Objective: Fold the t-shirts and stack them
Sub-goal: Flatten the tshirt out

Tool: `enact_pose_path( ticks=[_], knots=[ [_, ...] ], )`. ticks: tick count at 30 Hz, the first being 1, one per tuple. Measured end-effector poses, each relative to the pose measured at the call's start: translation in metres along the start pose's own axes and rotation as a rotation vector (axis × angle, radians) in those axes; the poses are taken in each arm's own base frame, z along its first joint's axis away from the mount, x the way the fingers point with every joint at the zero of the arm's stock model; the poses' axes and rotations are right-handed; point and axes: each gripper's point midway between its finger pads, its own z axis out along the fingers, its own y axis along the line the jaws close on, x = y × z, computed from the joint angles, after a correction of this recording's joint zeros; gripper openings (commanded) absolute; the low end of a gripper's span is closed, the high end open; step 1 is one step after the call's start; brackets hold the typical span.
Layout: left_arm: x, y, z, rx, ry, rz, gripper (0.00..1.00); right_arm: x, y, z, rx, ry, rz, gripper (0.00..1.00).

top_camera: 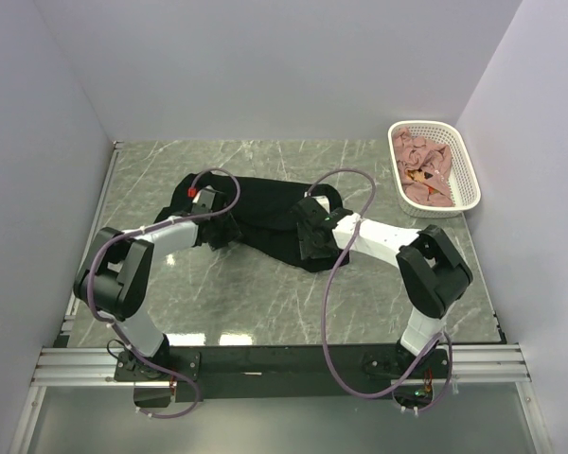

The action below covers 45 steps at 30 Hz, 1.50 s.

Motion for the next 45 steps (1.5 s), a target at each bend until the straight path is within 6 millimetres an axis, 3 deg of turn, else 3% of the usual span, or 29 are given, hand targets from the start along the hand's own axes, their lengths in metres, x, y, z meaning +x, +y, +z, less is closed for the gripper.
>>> enact_pose_path(
  ticks=[3,4,6,7,10,13,16,20,21,23,25,27,28,30,31,34,37,40,45],
  knots=[
    [0.002,0.0,0.004,-0.003,0.004,-0.002,0.23,0.003,-0.009,0.002,0.046,0.007,-0.009,0.37],
    [0.003,0.001,0.005,-0.006,0.008,-0.001,0.1,0.002,-0.013,0.002,0.066,0.001,-0.012,0.25],
    [0.004,0.002,0.007,-0.007,0.01,0.009,0.01,0.002,-0.02,0.001,0.1,-0.005,-0.019,0.16],
    [0.004,0.002,0.007,-0.007,0.01,0.008,0.01,0.002,-0.024,0.001,0.119,-0.007,-0.021,0.07],
    [0.004,0.002,0.008,-0.008,0.006,0.012,0.01,-0.002,-0.041,-0.004,0.173,-0.016,-0.019,0.0],
    [0.004,0.002,0.009,-0.003,0.001,0.011,0.01,-0.017,-0.065,-0.014,0.2,-0.044,0.042,0.0],
    [0.004,0.002,0.009,0.002,-0.004,0.009,0.01,-0.041,-0.107,-0.027,0.228,-0.094,0.182,0.01],
    [0.006,0.007,0.005,0.0,-0.013,0.006,0.01,-0.061,-0.163,-0.039,0.253,-0.134,0.376,0.15],
    [0.007,0.009,0.003,-0.004,-0.013,0.006,0.01,-0.062,-0.176,-0.039,0.263,-0.133,0.418,0.25],
    [0.009,0.012,0.0,-0.009,-0.015,0.003,0.01,-0.063,-0.19,-0.038,0.281,-0.127,0.467,0.35],
    [0.01,0.015,-0.004,-0.014,-0.017,-0.001,0.01,-0.063,-0.192,-0.038,0.28,-0.124,0.472,0.43],
    [0.007,0.014,-0.011,-0.013,-0.028,-0.009,0.01,-0.067,-0.184,-0.039,0.254,-0.14,0.461,0.52],
    [0.005,0.013,-0.013,-0.008,-0.036,-0.012,0.08,-0.069,-0.178,-0.04,0.233,-0.156,0.449,0.54],
    [-0.002,0.009,-0.019,0.005,-0.06,-0.02,0.28,-0.075,-0.161,-0.046,0.182,-0.205,0.407,0.56],
    [-0.005,0.008,-0.021,0.011,-0.069,-0.029,0.5,-0.077,-0.152,-0.05,0.152,-0.23,0.384,0.58],
    [-0.018,0.005,-0.027,0.036,-0.102,-0.067,0.69,-0.081,-0.105,-0.066,0.005,-0.299,0.265,0.59],
    [-0.029,0.009,-0.025,0.029,-0.119,-0.096,0.73,-0.085,-0.052,-0.073,-0.144,-0.332,0.125,0.59],
    [-0.041,0.006,-0.015,0.019,-0.117,-0.109,0.7,-0.074,-0.009,-0.065,-0.247,-0.301,0.004,0.59],
    [-0.043,-0.001,0.007,0.009,-0.088,-0.105,0.61,-0.05,0.034,-0.037,-0.327,-0.199,-0.124,0.59]
  ],
)
